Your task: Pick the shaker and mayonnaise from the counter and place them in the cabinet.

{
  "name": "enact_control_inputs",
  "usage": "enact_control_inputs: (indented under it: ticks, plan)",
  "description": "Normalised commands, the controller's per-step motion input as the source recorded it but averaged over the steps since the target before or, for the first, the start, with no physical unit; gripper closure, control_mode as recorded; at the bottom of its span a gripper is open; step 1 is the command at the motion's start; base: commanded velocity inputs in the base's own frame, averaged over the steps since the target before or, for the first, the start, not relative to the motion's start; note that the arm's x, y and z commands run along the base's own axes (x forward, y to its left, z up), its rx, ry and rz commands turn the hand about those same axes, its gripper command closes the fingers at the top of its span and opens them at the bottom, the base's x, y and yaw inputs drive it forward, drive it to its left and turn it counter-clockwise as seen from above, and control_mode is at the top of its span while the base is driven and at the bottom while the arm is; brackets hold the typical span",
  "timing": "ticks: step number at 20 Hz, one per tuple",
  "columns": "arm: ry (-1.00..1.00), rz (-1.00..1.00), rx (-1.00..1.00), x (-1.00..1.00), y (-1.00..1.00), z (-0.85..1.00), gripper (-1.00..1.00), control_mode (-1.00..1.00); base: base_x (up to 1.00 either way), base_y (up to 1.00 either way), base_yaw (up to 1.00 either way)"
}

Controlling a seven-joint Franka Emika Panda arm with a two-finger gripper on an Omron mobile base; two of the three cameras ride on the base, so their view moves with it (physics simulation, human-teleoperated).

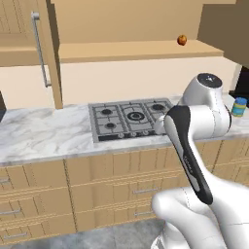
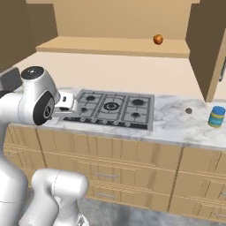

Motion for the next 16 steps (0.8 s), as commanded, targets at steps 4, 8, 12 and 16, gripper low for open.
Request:
enact_control_inputs:
  ticks: [4, 8, 12, 16]
  plan:
    - [0.00, 0.00, 0.00, 0.00, 0.00, 0.00, -1.00, 1.00, -0.51, -0.41, -0.05]
    - [0.00, 0.00, 0.00, 0.00, 0.00, 0.00, -1.00, 1.00, -0.31, -0.63, -0.06]
    - [0.00, 0.00, 0.00, 0.00, 0.00, 0.00, -1.00, 1.00, -0.44, -0.73, -0.07]
    - [0.00, 0.00, 0.00, 0.00, 0.00, 0.00, -1.00, 1.00, -0.47, -0.74, -0.08]
